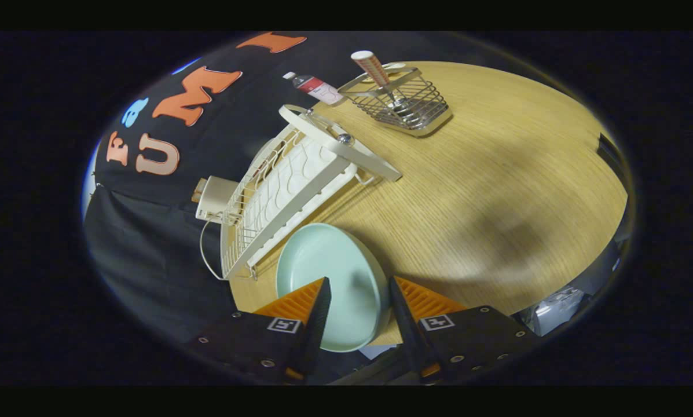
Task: Take the plate from the dish rack, then take the spoon from the basket and place it into the plate.
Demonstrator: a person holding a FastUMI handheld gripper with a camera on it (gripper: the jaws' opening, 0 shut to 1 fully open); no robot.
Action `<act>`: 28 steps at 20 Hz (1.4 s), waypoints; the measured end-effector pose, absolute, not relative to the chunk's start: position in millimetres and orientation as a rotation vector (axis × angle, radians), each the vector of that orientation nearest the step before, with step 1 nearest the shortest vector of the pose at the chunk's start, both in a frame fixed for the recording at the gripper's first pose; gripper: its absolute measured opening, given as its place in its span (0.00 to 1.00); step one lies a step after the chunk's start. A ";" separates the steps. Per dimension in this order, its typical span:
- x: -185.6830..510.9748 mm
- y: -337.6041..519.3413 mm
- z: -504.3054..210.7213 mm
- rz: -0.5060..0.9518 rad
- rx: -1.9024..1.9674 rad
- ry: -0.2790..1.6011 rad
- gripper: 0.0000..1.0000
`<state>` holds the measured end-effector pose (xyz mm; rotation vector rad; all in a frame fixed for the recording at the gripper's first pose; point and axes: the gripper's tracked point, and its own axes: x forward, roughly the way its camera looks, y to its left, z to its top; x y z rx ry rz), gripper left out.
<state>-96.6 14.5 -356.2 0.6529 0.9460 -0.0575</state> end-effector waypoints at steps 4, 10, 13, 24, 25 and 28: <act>-94.8 -19.0 -343.3 -0.107 0.535 0.903 0.87; -84.4 -77.4 -320.1 -0.208 0.335 0.844 0.99; -68.6 -104.9 -299.2 -0.248 0.219 0.789 0.98; 0.4 -129.0 -219.2 -0.248 0.014 0.515 0.99; 6.2 -129.0 -214.9 -0.241 0.000 0.489 0.99; 20.1 -127.7 -210.1 -0.212 -0.069 0.417 0.97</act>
